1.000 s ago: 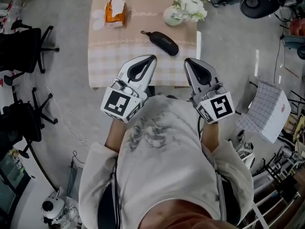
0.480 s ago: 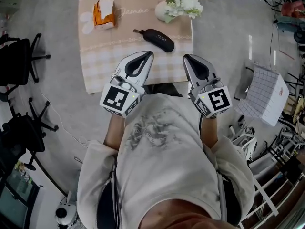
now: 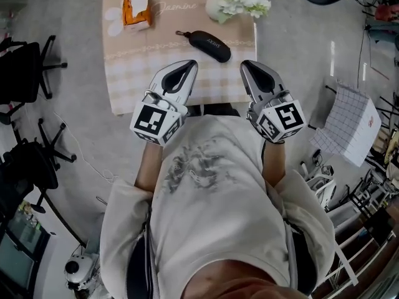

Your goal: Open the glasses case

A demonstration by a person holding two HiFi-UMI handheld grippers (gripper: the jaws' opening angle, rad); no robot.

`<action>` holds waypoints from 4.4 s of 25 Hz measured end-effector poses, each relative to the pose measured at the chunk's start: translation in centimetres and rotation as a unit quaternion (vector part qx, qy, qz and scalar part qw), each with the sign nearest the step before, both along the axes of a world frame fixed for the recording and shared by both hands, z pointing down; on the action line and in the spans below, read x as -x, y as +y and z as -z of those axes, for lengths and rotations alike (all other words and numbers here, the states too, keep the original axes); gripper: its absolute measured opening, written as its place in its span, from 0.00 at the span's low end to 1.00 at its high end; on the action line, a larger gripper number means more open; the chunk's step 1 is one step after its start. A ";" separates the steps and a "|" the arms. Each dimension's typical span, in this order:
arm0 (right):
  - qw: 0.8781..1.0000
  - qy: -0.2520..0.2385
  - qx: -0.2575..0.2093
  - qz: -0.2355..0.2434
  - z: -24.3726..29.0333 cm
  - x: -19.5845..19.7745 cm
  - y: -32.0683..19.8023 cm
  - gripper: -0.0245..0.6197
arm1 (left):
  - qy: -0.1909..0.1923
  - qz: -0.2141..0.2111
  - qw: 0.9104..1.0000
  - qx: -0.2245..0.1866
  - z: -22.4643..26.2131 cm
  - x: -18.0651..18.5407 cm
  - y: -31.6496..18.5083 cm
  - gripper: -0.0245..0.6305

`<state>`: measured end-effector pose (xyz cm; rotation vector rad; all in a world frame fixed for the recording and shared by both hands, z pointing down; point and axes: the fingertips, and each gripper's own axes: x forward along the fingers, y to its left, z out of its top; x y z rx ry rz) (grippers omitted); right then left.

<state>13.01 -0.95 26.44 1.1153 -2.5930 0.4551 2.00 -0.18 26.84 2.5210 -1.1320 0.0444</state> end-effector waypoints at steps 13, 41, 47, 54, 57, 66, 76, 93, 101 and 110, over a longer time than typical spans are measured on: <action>0.999 0.018 0.027 0.000 -4.7 -4.6 -5.3 0.08 | -0.012 0.024 0.998 0.048 -3.5 -1.8 -2.3 0.04; 0.986 0.049 0.144 0.064 -19.6 -2.6 -7.6 0.22 | -0.035 0.049 0.991 0.123 -15.8 -5.9 -4.8 0.04; 0.984 0.047 0.161 0.065 -21.1 -2.5 -7.2 0.23 | -0.029 0.048 0.990 0.131 -16.9 -6.2 -5.2 0.04; 0.983 0.013 0.170 0.066 -20.6 -1.7 -5.9 0.20 | -0.027 0.044 0.989 0.136 -17.5 -6.2 -5.3 0.04; 0.984 0.003 0.168 0.067 -20.2 -1.2 -5.0 0.19 | -0.025 0.047 0.989 0.137 -17.6 -5.8 -5.1 0.04; 0.986 -0.014 0.154 0.068 -19.5 -0.1 -2.8 0.19 | -0.021 0.058 0.990 0.129 -16.7 -4.6 -4.3 0.04; 0.986 -0.018 0.143 0.089 -18.6 0.8 -0.9 0.20 | -0.020 0.047 0.992 0.119 -15.9 -5.7 -4.2 0.04; 0.984 -0.009 0.144 0.102 -19.0 1.1 1.0 0.23 | -0.060 0.018 0.986 0.156 -18.7 -6.8 -5.1 0.04; 0.987 0.008 0.148 0.057 -20.3 -3.0 -0.4 0.24 | -0.063 0.020 0.985 0.158 -18.7 -6.5 -5.0 0.04; 0.976 -0.033 0.161 0.140 -21.1 -1.5 -1.0 0.25 | -0.059 0.022 0.984 0.165 -18.7 -6.3 -4.7 0.04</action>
